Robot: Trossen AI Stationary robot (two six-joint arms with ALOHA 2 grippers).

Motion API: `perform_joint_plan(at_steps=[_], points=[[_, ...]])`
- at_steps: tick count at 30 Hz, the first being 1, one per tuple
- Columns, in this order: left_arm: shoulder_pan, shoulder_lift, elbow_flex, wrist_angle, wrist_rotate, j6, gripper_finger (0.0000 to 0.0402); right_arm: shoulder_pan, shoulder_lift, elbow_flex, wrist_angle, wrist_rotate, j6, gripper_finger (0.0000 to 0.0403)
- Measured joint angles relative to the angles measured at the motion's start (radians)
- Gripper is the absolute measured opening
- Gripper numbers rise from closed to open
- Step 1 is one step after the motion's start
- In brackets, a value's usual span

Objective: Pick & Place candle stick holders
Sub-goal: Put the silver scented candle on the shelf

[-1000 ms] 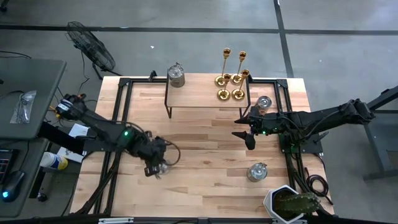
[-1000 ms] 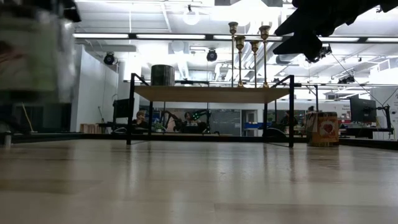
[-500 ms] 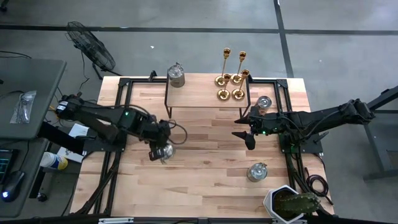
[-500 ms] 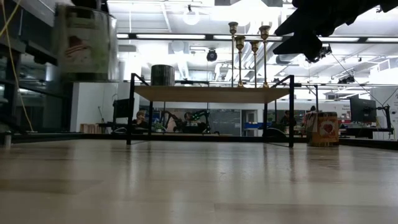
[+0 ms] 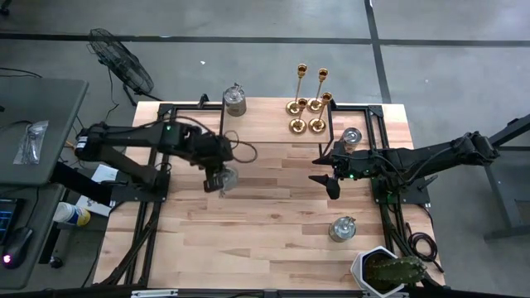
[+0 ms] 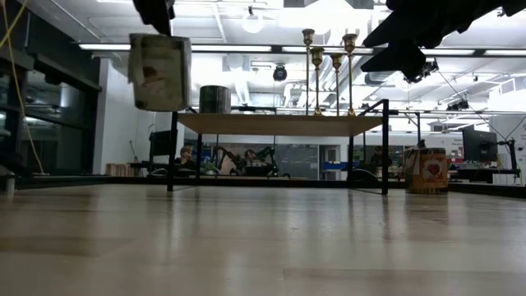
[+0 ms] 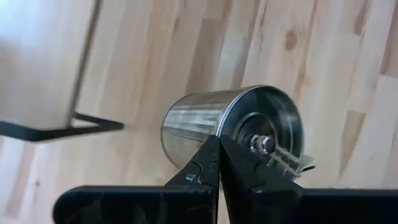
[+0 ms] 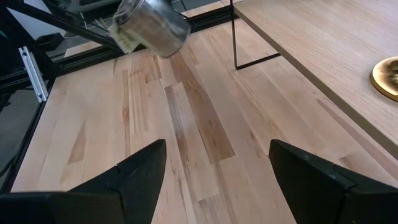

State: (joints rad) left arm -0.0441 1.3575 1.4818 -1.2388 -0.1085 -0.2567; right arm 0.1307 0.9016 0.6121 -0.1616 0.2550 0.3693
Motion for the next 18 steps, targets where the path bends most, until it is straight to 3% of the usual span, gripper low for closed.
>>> perform_joint_plan(at_steps=[11,18], points=[[0.136,0.037,0.07,0.014,0.045,0.198,0.0,0.0,0.0,0.0,0.0,0.0,0.0,0.0278],[0.19,0.07,0.071,0.063,0.064,0.221,0.0,0.0,0.0,0.0,0.0,0.0,0.0,0.0278]])
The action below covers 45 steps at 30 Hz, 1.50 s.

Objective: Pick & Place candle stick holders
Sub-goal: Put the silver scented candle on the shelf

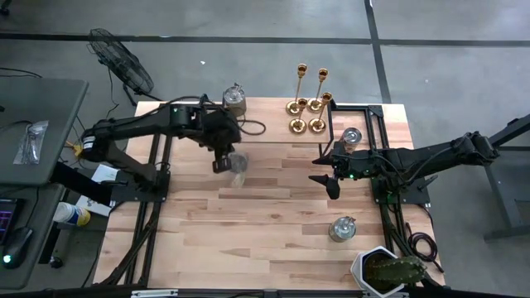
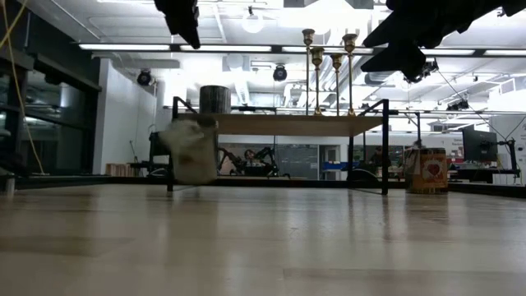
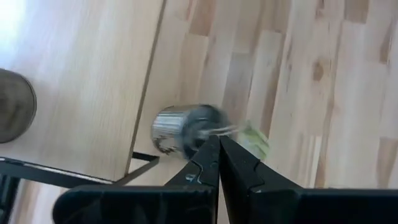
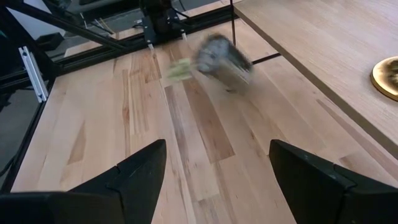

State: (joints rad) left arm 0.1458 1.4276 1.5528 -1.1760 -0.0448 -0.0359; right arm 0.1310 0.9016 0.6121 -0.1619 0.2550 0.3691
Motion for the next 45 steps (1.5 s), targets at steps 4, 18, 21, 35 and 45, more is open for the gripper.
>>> perform_joint_plan(at_steps=[4,18,21,35,45], points=[[-0.002,0.009,-0.001,-0.006,0.01,-0.019,0.0,0.0,0.0,0.0,0.002,0.0,0.0,0.0278],[-0.051,0.017,-0.2,0.08,0.001,-0.079,0.0,0.0,0.0,0.0,0.002,0.0,0.0,0.0278],[-0.073,0.017,-0.267,0.172,0.001,-0.125,0.0,0.0,0.0,0.0,0.001,0.0,0.0,0.0278],[-0.179,0.012,-0.42,0.369,-0.124,-0.29,0.0,0.0,0.0,0.0,0.001,0.0,0.0,0.0278],[-0.194,-0.156,-0.536,0.403,-0.203,-0.384,0.0,0.0,0.0,0.0,0.001,0.0,0.0,0.0278]])
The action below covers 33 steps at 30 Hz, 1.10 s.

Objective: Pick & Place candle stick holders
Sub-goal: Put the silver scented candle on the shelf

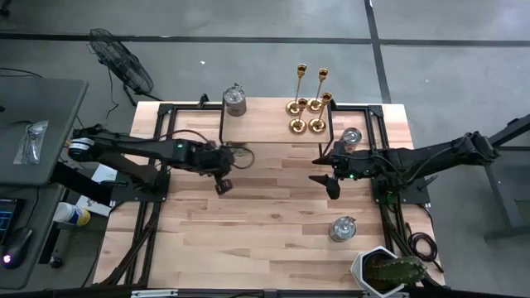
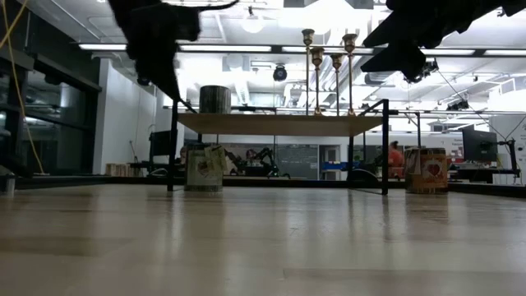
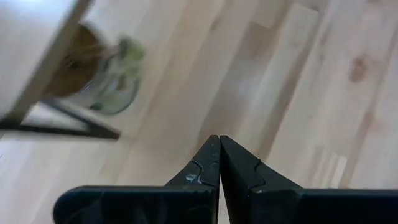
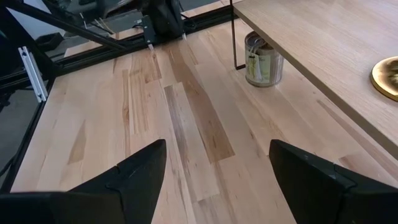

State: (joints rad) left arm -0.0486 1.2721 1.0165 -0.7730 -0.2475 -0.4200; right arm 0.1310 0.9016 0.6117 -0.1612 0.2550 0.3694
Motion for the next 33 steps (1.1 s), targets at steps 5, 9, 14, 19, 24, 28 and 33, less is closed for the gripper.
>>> perform_joint_plan(at_steps=[5,9,14,19,24,28,33], points=[[0.0,-0.179,-0.144,0.016,-0.099,-0.124,0.0,0.0,0.0,0.0,0.001,0.0,0.0,0.0278],[0.0,-0.325,-0.254,0.016,-0.174,-0.208,0.0,0.0,0.0,0.0,0.0,0.0,0.0,0.0278],[0.003,-0.479,-0.388,0.085,-0.276,-0.216,0.0,0.0,0.0,0.0,0.001,0.0,0.0,0.0278],[0.004,-0.598,-0.533,0.226,-0.367,-0.221,0.0,0.0,0.0,0.0,0.001,0.0,0.0,0.0278],[0.067,-0.625,-0.653,0.393,-0.398,-0.186,0.0,0.0,0.0,0.0,0.001,0.0,0.0,0.0278],[0.157,-0.608,-0.735,0.559,-0.4,-0.117,0.0,0.0,0.0,0.0,0.001,0.0,0.0,0.0278],[0.265,-0.541,-0.807,0.768,-0.401,-0.05,0.0,0.0,0.0,0.0,0.0,0.0,0.0,0.0278]])
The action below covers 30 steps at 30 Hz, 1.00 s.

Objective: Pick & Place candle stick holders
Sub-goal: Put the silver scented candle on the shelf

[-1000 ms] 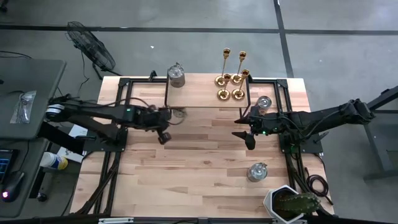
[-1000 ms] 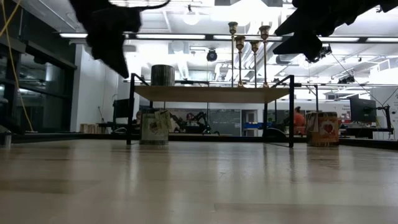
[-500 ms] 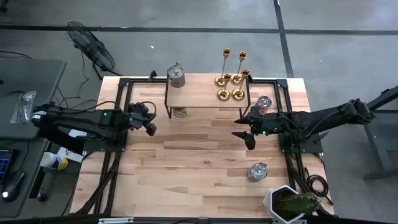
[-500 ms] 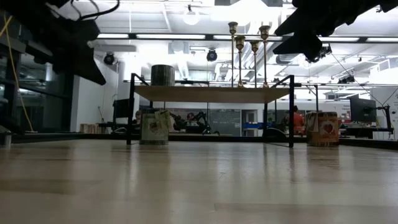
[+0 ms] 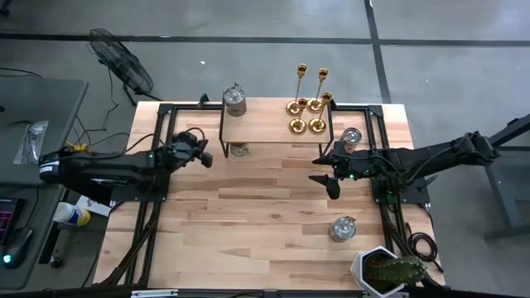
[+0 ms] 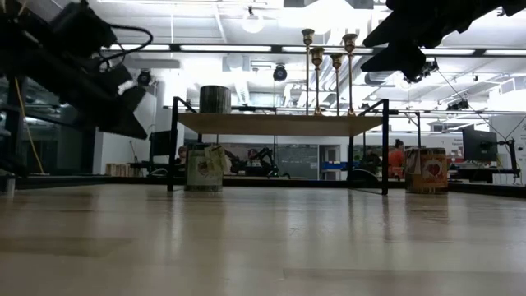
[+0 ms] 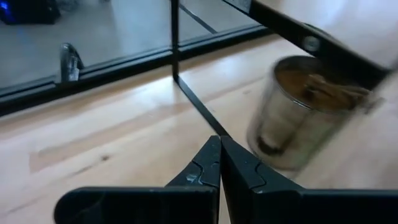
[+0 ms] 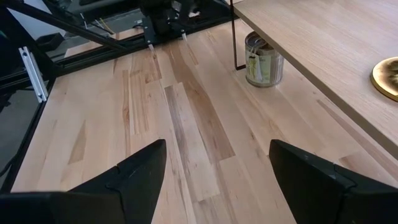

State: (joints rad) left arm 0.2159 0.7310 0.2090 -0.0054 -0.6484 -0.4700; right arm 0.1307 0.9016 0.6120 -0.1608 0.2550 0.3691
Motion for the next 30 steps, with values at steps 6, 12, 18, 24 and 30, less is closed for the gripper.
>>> perform_joint_plan(at_steps=[6,12,18,24,30], points=[[0.091,0.163,-0.049,0.275,0.093,0.158,0.0,0.0,0.0,0.0,0.0,0.0,0.0,0.0278],[0.165,0.373,-0.052,0.505,0.202,0.317,0.0,0.0,0.0,0.0,0.0,0.0,0.0,0.0278],[0.23,0.548,-0.052,0.678,0.223,0.347,0.0,0.0,0.0,0.0,0.0,0.0,0.0,0.0278],[0.287,0.665,-0.052,0.861,0.363,0.446,0.0,0.0,0.0,0.0,0.0,0.0,0.0,0.0278],[0.325,0.736,-0.051,0.947,0.457,0.522,0.0,0.0,0.0,0.0,0.0,0.0,0.0,0.0278]])
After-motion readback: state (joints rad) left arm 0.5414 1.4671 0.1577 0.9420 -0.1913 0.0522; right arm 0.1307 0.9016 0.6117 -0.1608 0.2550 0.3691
